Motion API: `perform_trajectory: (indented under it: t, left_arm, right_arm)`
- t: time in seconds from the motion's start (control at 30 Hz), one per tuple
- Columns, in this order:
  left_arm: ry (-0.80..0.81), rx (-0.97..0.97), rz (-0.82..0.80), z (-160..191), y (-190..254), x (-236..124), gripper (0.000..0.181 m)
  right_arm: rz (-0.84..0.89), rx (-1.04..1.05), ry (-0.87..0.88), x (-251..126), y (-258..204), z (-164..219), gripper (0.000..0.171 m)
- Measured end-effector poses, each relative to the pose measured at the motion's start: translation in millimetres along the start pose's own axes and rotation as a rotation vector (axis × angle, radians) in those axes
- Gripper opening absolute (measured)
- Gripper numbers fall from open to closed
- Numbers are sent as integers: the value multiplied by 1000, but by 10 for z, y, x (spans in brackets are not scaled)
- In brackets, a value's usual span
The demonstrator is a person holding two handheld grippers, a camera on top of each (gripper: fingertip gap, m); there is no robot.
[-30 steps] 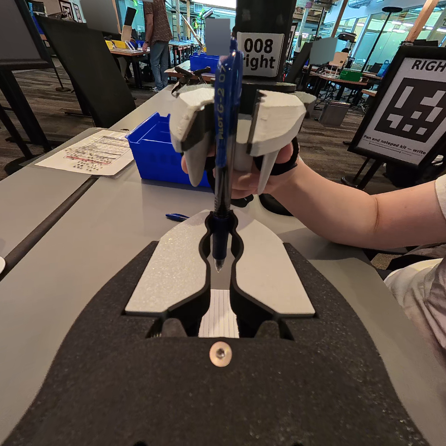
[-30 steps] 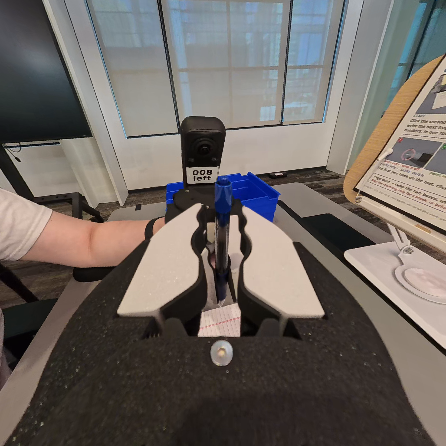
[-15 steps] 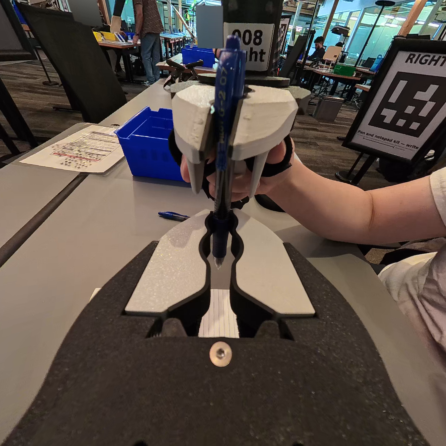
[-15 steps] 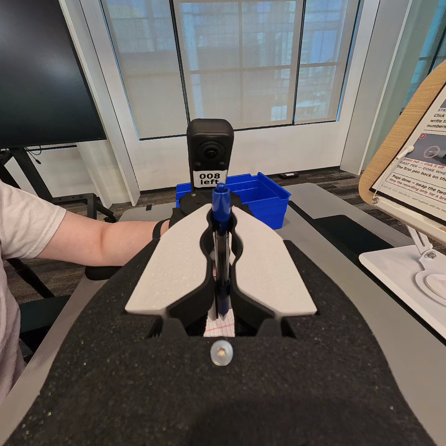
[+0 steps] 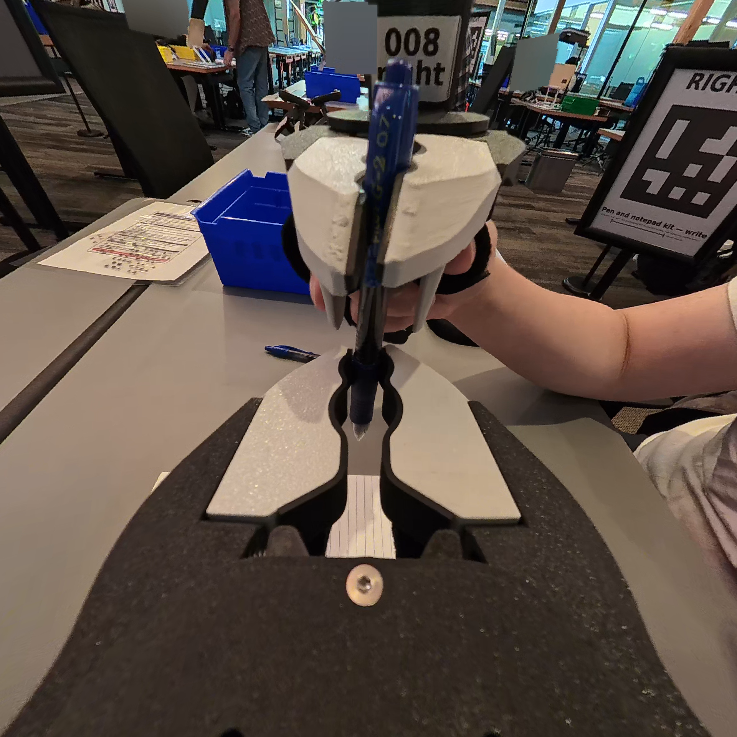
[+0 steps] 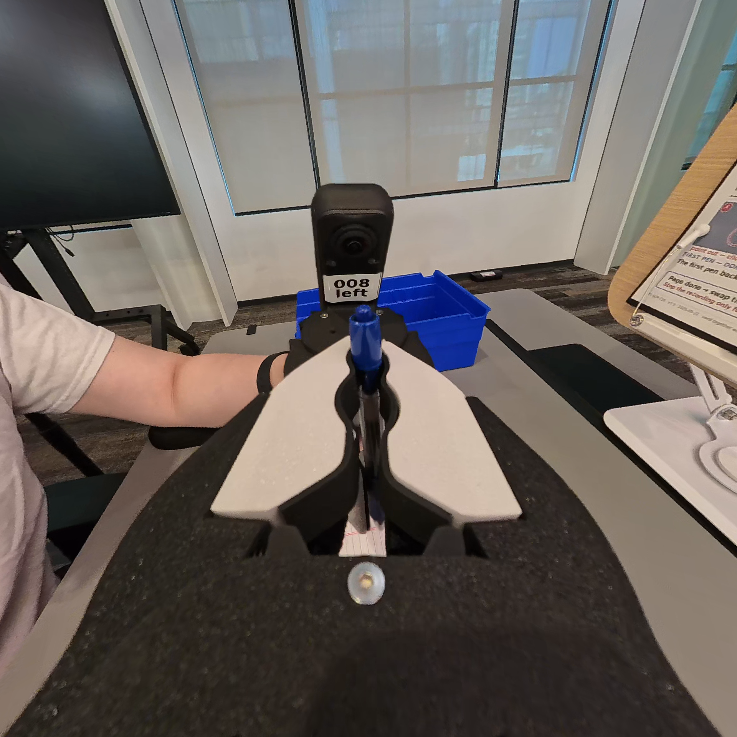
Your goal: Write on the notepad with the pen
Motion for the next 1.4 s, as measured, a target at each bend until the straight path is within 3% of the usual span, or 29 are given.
perform_trajectory:
  t: [0.1,0.3,0.43,0.63,0.7,0.97,1.4]
  left_arm:
    - [21,-4,4,-5,-13,-19,14]
    - [-2,21,-198,-100,-172,-331,52]
    - [17,-154,-539,-24,-512,-521,28]
    - [-245,-162,-780,508,-951,-345,11]
    - [-260,-135,-778,561,-964,-307,0]
    - [-261,-216,-761,603,-1040,-367,0]
    - [-226,-369,-645,655,-1132,-454,0]
  right_arm:
    - [15,1,11,-18,8,-11,5]
    - [92,-49,25,-212,29,-141,5]
    - [146,-50,-8,-248,68,-54,5]
    - [128,11,-6,70,122,345,4]
    - [121,29,26,155,149,463,4]
    - [114,89,-39,402,197,921,5]
    - [141,117,-52,401,246,1022,4]
Point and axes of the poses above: each gripper's, where its closed fingertips meet, x out along the fingers, z out of its underside, y = z × x across the jaws, the point moved 10 cm from there along -x, back along the fingers, and after that the axes turned 14 degrees about -x, right-handed, at the moved point
